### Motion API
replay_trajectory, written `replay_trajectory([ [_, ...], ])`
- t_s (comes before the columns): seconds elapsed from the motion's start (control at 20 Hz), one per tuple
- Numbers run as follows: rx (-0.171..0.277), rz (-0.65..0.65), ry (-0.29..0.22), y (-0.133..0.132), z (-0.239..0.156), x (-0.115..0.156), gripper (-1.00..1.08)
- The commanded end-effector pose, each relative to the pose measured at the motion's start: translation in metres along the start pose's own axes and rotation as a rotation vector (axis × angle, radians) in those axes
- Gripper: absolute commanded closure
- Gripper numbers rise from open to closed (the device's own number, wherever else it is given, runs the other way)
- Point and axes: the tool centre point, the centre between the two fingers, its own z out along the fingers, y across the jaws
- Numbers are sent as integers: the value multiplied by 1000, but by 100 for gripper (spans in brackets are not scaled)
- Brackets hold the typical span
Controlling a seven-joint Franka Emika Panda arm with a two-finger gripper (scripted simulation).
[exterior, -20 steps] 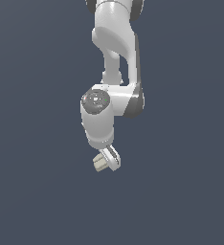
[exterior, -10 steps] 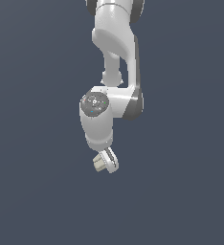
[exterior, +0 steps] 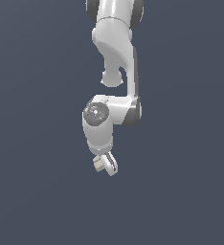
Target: Pick up the object and move it to a goal position.
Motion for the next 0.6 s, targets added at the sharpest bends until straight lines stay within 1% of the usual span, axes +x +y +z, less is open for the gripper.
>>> replay_trajectory([
  [0.0, 0, 1, 0, 0, 11, 0, -92],
  [0.3, 0, 1, 0, -1, 14, 1, -92],
  [0.35, 0, 1, 0, -1, 14, 1, 108],
  [0.55, 0, 1, 0, -1, 14, 1, 108],
])
